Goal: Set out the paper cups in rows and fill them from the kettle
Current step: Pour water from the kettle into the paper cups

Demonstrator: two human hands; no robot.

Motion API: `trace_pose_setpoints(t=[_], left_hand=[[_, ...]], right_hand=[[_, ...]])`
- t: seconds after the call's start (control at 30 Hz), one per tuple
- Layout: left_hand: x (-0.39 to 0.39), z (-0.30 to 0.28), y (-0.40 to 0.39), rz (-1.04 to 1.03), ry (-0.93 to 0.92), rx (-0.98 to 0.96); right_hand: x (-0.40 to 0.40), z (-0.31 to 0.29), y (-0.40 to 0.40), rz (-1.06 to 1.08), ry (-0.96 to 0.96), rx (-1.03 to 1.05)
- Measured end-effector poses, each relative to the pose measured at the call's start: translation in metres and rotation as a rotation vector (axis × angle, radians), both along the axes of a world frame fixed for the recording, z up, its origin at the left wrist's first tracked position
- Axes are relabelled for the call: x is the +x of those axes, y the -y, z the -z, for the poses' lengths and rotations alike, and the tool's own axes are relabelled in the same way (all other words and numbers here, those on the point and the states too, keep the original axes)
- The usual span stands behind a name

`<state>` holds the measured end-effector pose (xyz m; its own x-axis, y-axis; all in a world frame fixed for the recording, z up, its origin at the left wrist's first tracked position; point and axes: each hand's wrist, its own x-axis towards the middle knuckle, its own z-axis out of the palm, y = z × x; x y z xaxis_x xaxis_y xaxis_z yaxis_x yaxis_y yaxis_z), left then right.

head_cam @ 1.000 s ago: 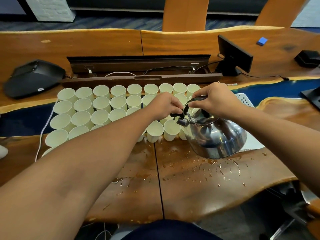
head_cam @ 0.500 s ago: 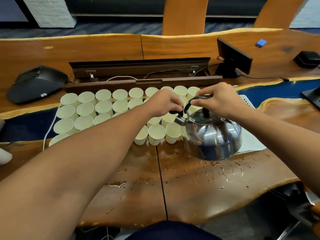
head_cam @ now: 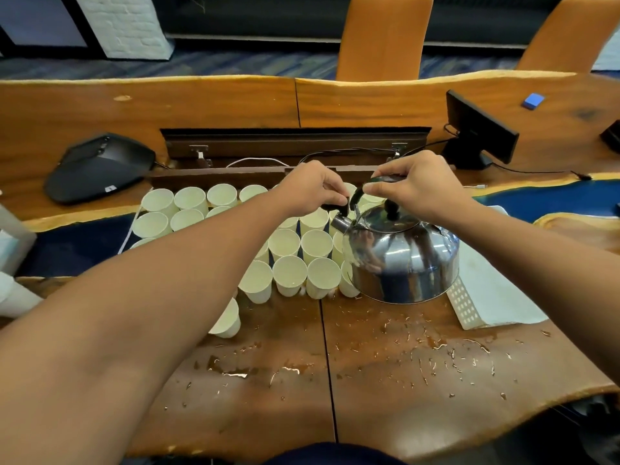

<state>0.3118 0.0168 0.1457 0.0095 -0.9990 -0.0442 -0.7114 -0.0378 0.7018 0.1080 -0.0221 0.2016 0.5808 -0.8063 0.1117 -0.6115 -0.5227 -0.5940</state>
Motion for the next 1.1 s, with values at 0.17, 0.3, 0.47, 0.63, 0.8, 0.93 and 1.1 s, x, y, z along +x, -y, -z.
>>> trace_pose_setpoints(t=[0.17, 0.3, 0.47, 0.63, 0.8, 0.93, 1.1], left_hand=[[0.026, 0.006, 0.008, -0.035, -0.021, 0.0], [0.04, 0.009, 0.015, -0.056, -0.047, 0.003], [0.056, 0.018, 0.028, -0.085, -0.07, 0.021], [0.065, 0.027, 0.039, -0.106, -0.068, 0.038], [0.068, 0.035, 0.046, -0.108, -0.067, 0.039], [0.068, 0.039, 0.047, -0.099, -0.081, 0.041], [0.064, 0.042, 0.047, -0.09, -0.07, 0.031]], right_hand=[[0.028, 0.005, 0.018, -0.008, -0.022, 0.01], [0.046, 0.008, 0.03, -0.025, -0.03, -0.001], [0.065, 0.013, 0.043, -0.031, -0.055, 0.01], [0.078, 0.017, 0.054, -0.027, -0.091, 0.008], [0.087, 0.019, 0.061, -0.039, -0.139, -0.002], [0.09, 0.02, 0.064, -0.054, -0.173, -0.016], [0.09, 0.024, 0.065, -0.057, -0.192, -0.051]])
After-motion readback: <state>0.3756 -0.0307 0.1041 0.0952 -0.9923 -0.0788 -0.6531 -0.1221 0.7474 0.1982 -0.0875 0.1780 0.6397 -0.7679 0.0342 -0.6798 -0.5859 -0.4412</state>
